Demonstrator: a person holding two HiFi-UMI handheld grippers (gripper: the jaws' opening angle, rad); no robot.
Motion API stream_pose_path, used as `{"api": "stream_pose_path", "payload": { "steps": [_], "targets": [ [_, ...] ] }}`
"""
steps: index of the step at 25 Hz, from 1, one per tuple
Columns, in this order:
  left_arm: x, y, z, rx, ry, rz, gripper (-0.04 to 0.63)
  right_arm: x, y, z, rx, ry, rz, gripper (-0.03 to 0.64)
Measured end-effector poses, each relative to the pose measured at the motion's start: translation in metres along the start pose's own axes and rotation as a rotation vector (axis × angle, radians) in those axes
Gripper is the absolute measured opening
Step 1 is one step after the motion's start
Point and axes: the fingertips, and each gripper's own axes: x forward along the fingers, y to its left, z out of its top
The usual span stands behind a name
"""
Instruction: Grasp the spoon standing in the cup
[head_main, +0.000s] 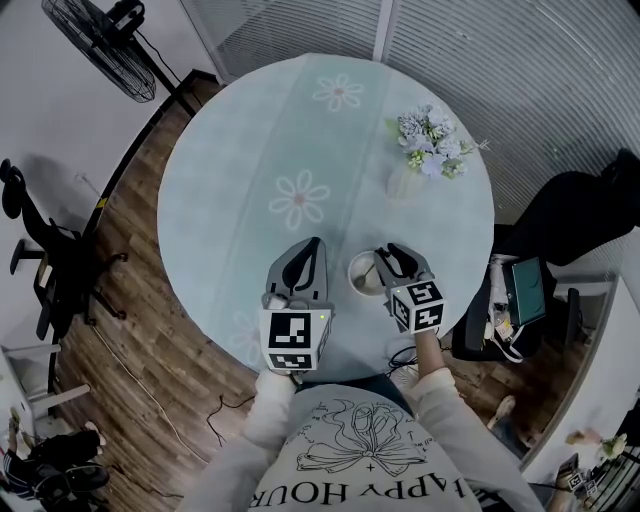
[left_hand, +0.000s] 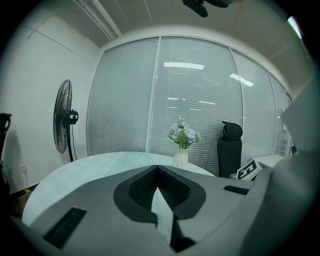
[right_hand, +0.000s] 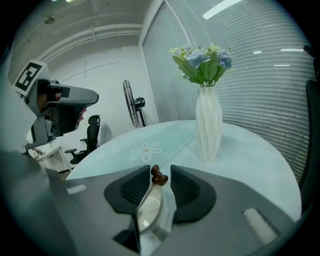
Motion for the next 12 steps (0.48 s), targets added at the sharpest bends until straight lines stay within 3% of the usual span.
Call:
{"api": "stream_pose_path", "payload": {
  "steps": [12],
  "targets": [
    [0.0018, 0.0012, -0.0022, -0.002, 0.007, 0.005, 0.005, -0.0010, -0.0016, 0.0005, -0.009, -0.011, 0.020, 0.094]
  ]
}}
